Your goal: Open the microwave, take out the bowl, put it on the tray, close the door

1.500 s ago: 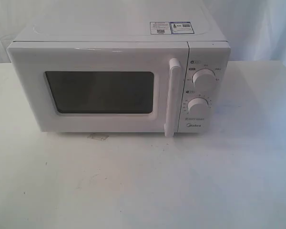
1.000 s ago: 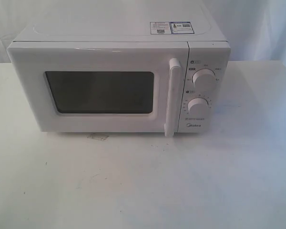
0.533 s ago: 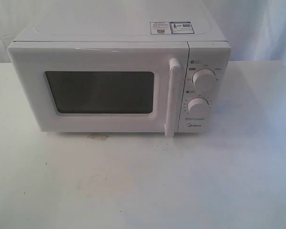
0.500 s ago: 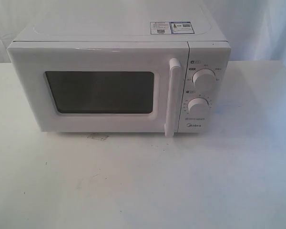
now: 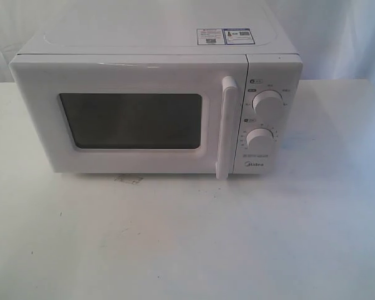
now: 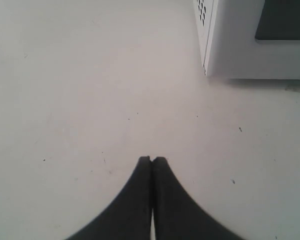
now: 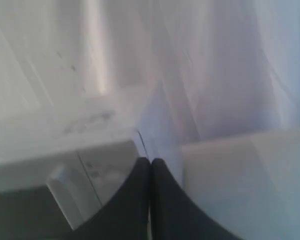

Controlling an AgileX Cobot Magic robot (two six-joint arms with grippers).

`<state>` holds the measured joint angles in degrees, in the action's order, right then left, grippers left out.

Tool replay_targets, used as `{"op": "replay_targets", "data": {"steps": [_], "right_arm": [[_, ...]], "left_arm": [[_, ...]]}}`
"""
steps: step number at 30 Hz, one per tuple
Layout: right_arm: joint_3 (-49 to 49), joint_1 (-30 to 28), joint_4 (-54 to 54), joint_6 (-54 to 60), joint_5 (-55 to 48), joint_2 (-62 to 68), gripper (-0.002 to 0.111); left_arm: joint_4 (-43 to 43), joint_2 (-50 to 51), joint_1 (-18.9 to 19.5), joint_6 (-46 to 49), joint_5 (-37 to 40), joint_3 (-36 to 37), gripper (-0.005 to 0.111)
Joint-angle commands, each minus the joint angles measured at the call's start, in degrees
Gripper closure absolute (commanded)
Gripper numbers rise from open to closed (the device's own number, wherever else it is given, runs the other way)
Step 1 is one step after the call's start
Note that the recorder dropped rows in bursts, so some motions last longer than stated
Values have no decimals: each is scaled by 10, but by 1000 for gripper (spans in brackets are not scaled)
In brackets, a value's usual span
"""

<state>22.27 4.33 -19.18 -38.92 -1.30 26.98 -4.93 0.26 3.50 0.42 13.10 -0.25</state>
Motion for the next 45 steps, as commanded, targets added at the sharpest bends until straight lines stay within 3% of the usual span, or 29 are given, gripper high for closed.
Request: {"op": "replay_targets", "data": {"steps": [1, 5, 8, 19, 35, 41, 45], "right_arm": [[3, -4, 53, -10, -66, 98, 108], [3, -4, 93, -9, -64, 172, 108], [3, 5, 100, 61, -48, 223, 108], [37, 144, 115, 156, 0, 296, 108], [46, 346, 116, 236, -72, 299, 108], [46, 378, 161, 237, -77, 302, 108], [75, 379, 230, 289, -197, 316, 108]], "left_arm": [[-1, -3, -2, 1, 3, 2, 107], [-1, -3, -2, 1, 3, 2, 107], [-1, -3, -2, 1, 3, 2, 107], [-1, -3, -2, 1, 3, 2, 107], [-1, -3, -2, 1, 3, 2, 107], [-1, -3, -2, 1, 3, 2, 107], [-1, -3, -2, 1, 3, 2, 107]]}}
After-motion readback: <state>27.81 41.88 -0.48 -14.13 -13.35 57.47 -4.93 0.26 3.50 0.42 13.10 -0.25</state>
